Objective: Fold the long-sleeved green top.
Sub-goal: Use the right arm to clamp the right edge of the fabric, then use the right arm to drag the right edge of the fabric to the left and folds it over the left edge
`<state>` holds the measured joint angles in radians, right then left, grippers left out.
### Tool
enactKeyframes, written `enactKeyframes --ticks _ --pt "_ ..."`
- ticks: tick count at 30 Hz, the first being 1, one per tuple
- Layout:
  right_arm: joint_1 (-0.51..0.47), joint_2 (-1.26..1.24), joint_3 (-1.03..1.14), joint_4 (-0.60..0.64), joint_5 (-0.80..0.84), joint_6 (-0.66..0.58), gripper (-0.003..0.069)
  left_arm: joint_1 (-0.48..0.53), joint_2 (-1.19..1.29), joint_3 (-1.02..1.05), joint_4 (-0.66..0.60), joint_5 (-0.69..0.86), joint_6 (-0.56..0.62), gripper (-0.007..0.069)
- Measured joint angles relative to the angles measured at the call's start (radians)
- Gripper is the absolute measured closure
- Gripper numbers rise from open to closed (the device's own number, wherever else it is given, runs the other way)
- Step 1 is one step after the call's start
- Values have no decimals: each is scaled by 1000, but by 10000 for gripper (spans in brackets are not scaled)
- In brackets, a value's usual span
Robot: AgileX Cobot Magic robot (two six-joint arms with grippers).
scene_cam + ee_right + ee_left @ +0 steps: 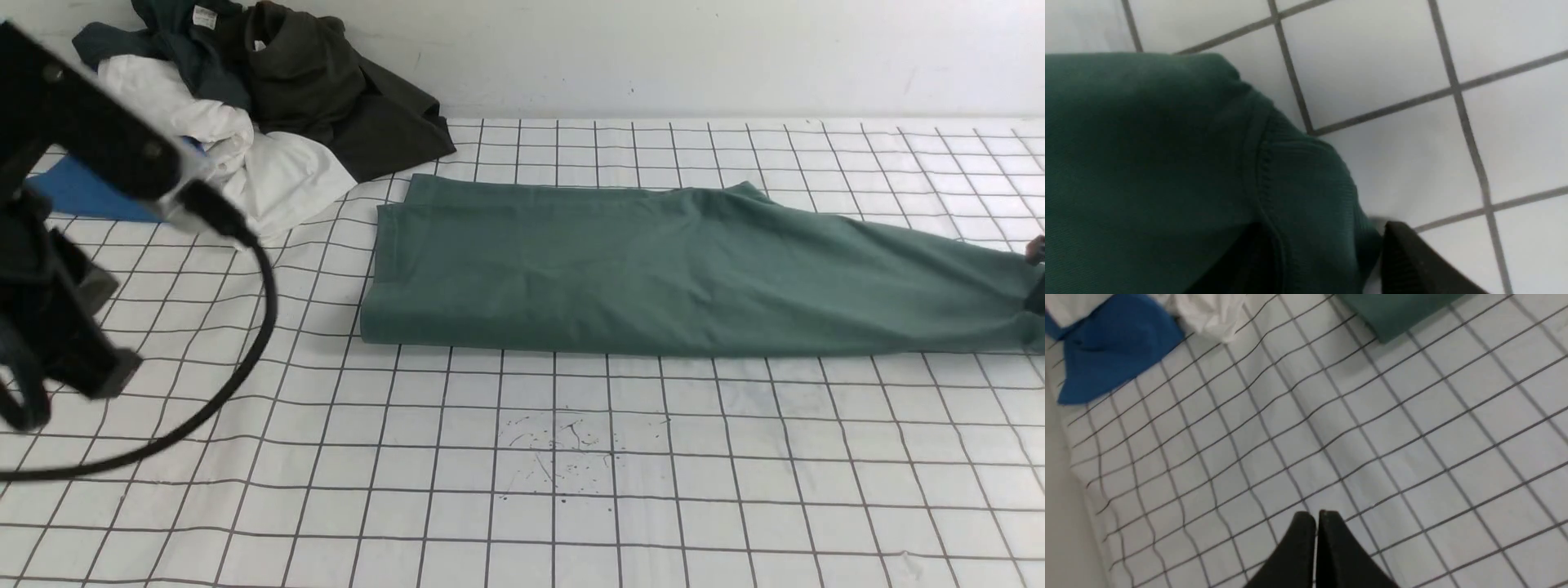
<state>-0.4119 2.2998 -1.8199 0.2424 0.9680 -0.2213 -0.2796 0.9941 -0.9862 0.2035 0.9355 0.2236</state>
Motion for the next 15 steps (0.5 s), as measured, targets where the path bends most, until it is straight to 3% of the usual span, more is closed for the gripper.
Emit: enactKeyframes --ticks 3,5,11,15 --pt "1 4 -27 13 45 -37 565 0 -62 83 89 11 -93 631" --pt "4 4 -70 3 102 -53 621 0 -93 135 132 16 -155 631" --pt "32 -80 -241 -139 258 -4 627 0 -126 258 161 23 -299 631" --pt "105 -205 -298 -153 268 54 627 0 -127 315 158 -57 -353 631"
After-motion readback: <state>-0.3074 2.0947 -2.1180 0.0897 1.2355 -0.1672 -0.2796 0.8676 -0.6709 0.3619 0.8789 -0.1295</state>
